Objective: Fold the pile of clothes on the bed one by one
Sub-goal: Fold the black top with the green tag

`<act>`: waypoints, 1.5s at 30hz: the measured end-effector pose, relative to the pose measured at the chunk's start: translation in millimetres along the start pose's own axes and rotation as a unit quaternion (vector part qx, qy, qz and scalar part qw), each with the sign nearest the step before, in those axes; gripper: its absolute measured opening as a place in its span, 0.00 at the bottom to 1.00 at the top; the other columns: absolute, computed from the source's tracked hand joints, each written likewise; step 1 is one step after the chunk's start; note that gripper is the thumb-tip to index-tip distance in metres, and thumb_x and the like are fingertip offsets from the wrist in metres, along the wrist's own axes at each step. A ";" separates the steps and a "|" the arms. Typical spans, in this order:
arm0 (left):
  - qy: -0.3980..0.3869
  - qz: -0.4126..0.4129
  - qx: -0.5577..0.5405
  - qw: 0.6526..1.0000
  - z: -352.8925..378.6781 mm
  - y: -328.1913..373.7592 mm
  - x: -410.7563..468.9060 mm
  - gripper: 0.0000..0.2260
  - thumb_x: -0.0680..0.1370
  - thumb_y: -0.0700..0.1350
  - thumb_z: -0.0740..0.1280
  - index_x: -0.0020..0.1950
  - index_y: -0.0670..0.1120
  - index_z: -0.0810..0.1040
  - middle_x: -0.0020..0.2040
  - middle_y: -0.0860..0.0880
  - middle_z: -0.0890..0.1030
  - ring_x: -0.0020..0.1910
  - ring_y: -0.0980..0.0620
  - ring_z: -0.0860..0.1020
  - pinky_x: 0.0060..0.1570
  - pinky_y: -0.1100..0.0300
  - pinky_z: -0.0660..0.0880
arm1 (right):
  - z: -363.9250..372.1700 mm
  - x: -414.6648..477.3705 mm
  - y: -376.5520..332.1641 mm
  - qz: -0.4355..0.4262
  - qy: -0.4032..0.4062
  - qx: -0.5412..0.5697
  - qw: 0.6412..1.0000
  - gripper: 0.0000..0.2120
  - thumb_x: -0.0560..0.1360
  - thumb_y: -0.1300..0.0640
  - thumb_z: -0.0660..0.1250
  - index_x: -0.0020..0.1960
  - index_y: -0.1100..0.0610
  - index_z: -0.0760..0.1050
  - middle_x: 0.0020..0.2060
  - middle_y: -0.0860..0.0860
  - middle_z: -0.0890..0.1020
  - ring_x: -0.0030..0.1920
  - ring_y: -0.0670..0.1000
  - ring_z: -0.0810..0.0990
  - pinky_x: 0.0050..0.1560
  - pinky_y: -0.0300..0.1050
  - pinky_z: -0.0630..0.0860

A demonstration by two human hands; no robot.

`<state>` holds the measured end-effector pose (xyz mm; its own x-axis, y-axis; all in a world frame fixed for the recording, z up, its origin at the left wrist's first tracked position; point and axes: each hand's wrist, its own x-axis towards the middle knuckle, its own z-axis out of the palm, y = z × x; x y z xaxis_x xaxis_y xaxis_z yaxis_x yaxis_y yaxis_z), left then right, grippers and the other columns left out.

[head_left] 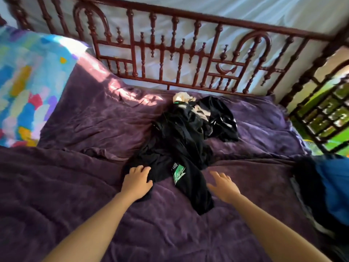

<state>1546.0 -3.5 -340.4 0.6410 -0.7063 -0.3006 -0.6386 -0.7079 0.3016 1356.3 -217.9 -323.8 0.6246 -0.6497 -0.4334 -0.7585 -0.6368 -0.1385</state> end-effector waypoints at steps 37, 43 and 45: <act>-0.189 -0.082 -0.027 0.978 135.9 -63.3 221.2 0.37 0.74 0.67 0.58 0.77 0.56 0.47 0.78 0.48 0.41 0.76 0.43 0.42 0.72 0.45 0.46 | 105.0 249.1 -39.4 0.126 0.013 0.121 0.984 0.24 0.71 0.63 0.62 0.66 0.53 0.66 0.55 0.56 0.80 0.57 0.58 0.77 0.56 0.48 0.69; -0.169 -0.120 -0.216 0.954 125.1 -40.3 147.9 0.32 0.76 0.62 0.60 0.77 0.54 0.53 0.78 0.49 0.47 0.76 0.47 0.44 0.73 0.49 0.49 | 110.6 137.5 -63.7 0.043 0.049 0.051 0.997 0.21 0.68 0.57 0.70 0.60 0.52 0.73 0.46 0.52 0.82 0.51 0.55 0.79 0.51 0.49 0.67; -0.150 -0.132 -0.236 0.951 131.3 -28.2 106.0 0.32 0.77 0.60 0.61 0.76 0.52 0.55 0.78 0.48 0.49 0.76 0.47 0.47 0.72 0.50 0.52 | 112.2 93.7 -65.2 -0.020 0.113 0.026 0.993 0.24 0.48 0.56 0.81 0.44 0.52 0.81 0.31 0.49 0.82 0.34 0.52 0.81 0.39 0.46 0.74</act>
<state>1576.0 -58.6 -499.6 0.5573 -0.5231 -0.6448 -0.1652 -0.8309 0.5314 1443.4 -190.6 -455.3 0.6764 -0.7039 -0.2168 -0.7365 -0.6464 -0.1992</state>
